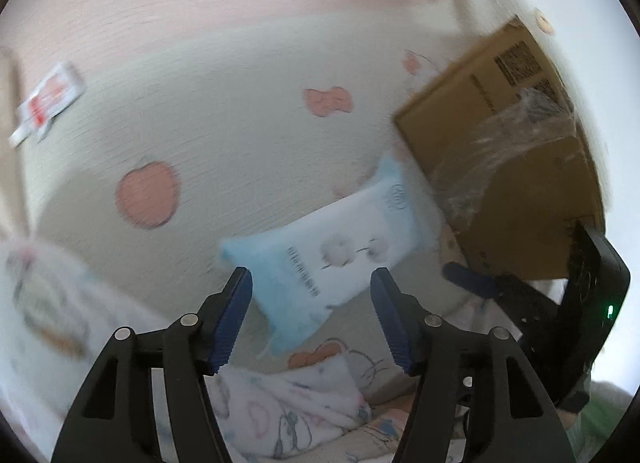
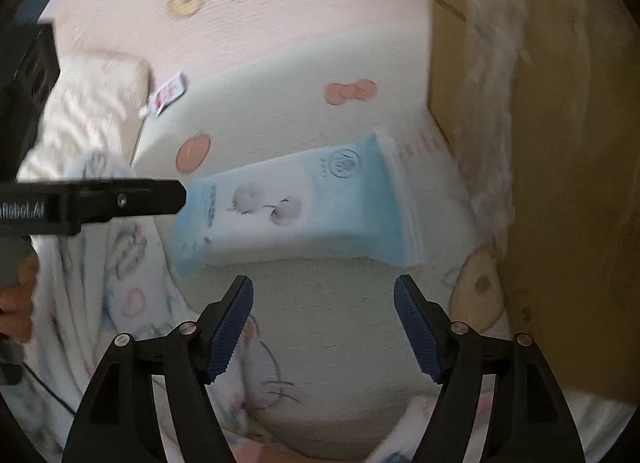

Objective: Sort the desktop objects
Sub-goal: 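Shift the wipes pack with the left gripper and open it, then close the left gripper on the wipes pack end and lift it upright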

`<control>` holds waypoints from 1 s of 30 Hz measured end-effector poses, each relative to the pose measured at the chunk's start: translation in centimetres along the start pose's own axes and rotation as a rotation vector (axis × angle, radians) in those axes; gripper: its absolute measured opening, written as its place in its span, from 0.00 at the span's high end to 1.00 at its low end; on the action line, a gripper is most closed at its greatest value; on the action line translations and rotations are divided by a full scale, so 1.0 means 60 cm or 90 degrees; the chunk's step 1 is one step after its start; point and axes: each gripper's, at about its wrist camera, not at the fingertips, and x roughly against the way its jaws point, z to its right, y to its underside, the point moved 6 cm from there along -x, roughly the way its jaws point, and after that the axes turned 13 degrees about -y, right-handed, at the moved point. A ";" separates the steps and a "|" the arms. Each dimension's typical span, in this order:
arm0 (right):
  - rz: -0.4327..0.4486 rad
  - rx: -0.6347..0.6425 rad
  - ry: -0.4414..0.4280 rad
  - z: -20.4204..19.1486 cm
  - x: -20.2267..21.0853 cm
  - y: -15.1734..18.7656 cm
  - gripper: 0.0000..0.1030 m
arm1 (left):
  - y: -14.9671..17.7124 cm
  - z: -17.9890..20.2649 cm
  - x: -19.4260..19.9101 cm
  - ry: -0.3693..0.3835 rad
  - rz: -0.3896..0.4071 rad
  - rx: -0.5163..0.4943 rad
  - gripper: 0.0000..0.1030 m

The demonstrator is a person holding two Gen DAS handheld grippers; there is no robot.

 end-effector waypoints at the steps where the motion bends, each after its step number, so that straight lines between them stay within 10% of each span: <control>1: 0.010 -0.024 -0.013 0.003 0.002 -0.001 0.30 | -0.007 0.005 -0.004 0.008 0.000 -0.013 0.36; 14: -0.002 -0.133 -0.038 0.005 -0.052 -0.002 0.25 | -0.060 0.019 -0.095 0.082 -0.104 -0.085 0.36; 30: -0.006 -0.132 -0.075 -0.004 -0.092 -0.031 0.21 | -0.066 0.035 -0.113 0.158 -0.110 -0.086 0.49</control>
